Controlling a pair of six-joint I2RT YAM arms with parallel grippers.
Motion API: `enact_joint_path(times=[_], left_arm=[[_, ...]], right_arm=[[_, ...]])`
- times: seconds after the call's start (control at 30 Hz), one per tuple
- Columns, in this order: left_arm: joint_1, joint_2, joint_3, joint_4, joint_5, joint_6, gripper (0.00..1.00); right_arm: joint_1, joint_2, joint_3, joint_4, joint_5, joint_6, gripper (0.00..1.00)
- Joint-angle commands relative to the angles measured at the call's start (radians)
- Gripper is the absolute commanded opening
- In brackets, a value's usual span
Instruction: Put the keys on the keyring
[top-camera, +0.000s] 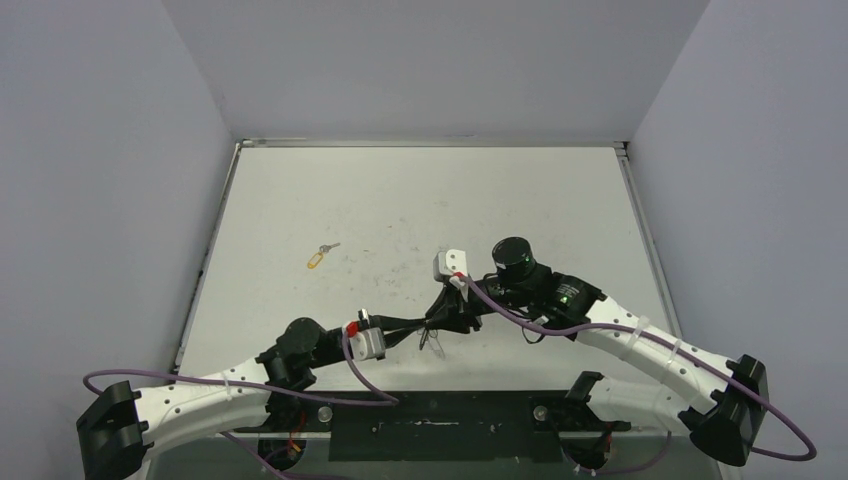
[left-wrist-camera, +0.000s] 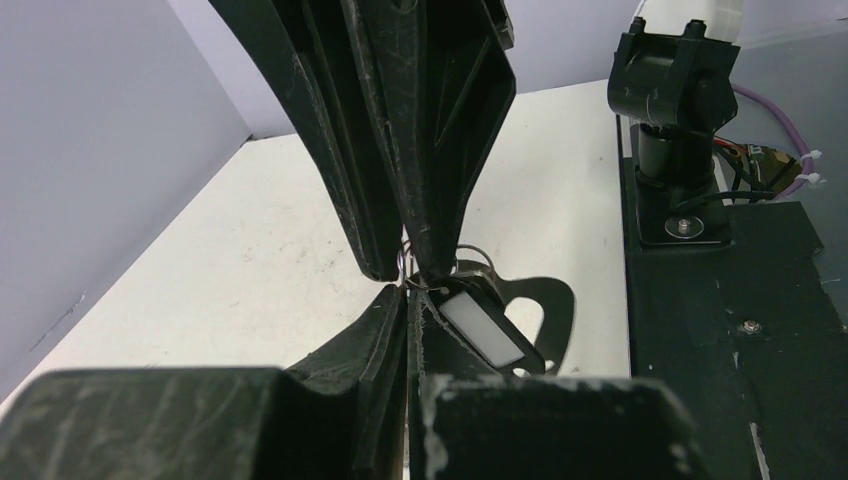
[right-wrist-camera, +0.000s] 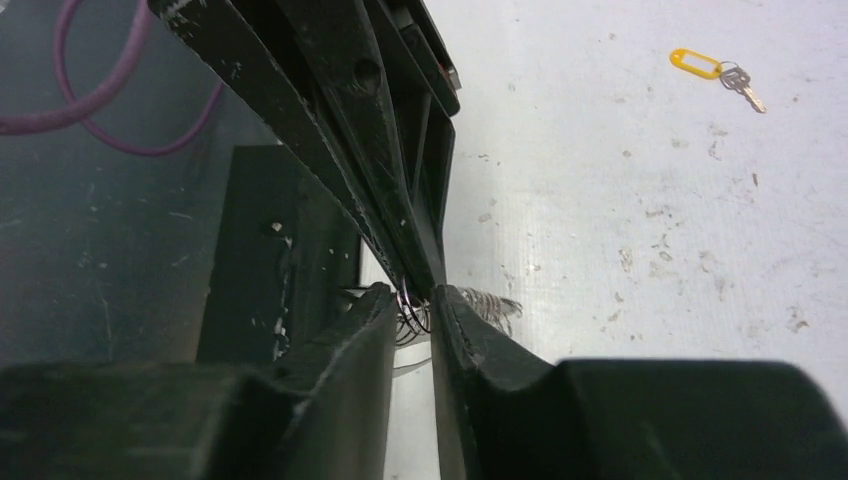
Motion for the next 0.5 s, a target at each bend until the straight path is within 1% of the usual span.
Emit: enact_joint_path(times=[0.0,0.07,0.2,0.33,0.4,0.47], left_arm=[[-0.002,-0.018,0.022,0.058,-0.001,0.002,0.00],[-0.002,-0.018,0.022,0.058,-0.001,0.003,0.00],[-0.002,-0.017,0.024,0.057,0.000,0.003,0.00],[-0.002,-0.015,0.027,0.057,0.002,0.002,0.00],[-0.002,-0.015,0.026,0.057,0.001,0.005,0.00],[-0.002,-0.017,0.026,0.056,0.000,0.004,0.00]], right_arm=[[-0.001,-0.011,0.002,-0.018,0.058,-0.033,0.14],[-0.002,-0.021,-0.003,-0.021,0.072,-0.038,0.11],[-0.003,-0.026,-0.010,-0.027,0.097,-0.043,0.12],[-0.004,-0.021,-0.003,-0.038,0.114,-0.045,0.27],[-0.004,-0.027,-0.003,-0.044,0.120,-0.046,0.30],[-0.006,-0.040,-0.008,-0.043,0.126,-0.044,0.30]])
